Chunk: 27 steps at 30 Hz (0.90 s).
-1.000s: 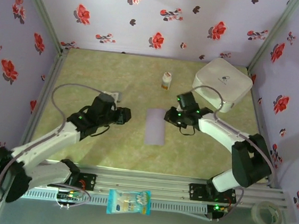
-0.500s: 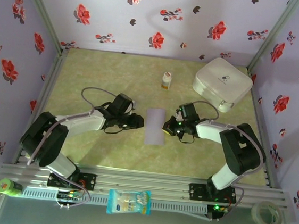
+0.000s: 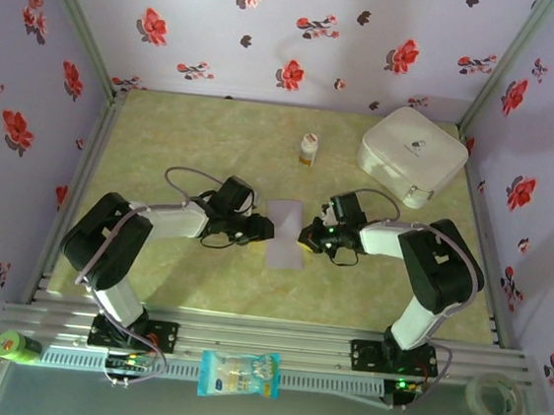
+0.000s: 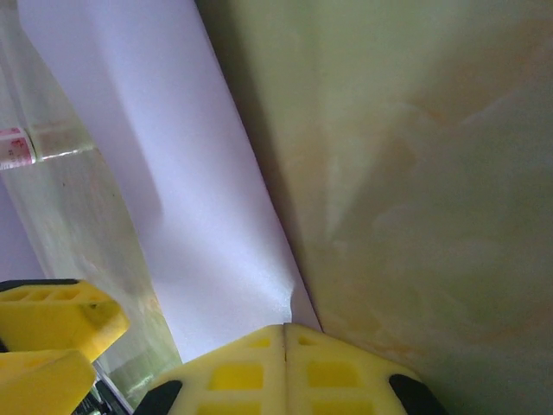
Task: Fold a paper plane with a square sheet of paper (pick it up from the middle)
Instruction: Third fold the triangle at the center of the table.
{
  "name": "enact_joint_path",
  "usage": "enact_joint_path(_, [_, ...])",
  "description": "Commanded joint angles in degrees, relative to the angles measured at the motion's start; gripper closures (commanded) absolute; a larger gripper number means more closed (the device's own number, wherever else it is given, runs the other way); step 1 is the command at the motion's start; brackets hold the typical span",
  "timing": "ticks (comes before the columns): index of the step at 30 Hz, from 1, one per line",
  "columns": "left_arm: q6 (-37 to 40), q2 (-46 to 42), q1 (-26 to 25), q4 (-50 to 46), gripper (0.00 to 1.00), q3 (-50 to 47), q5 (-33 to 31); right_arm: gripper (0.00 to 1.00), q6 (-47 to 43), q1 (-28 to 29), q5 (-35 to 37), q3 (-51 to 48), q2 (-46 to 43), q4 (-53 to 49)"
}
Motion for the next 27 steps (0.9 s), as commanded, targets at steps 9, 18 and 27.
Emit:
enact_joint_path(9, [-2.0,3.6,-0.6,1.3,0.63,0.8,1.6,0.99,-1.5,-0.2,5.1,-1.6,3.0,-7.5])
enact_joint_path(18, [-1.3,5.8,-0.9,1.3,0.69,1.8,2.7,0.99,-1.7,-0.2,5.9,-1.9,3.4,-8.4])
enact_joint_path(27, [-2.5,5.8,-1.1,2.7,0.74,1.2,2.6,0.98,-1.5,-0.2,5.2,-2.2,3.1,-7.4])
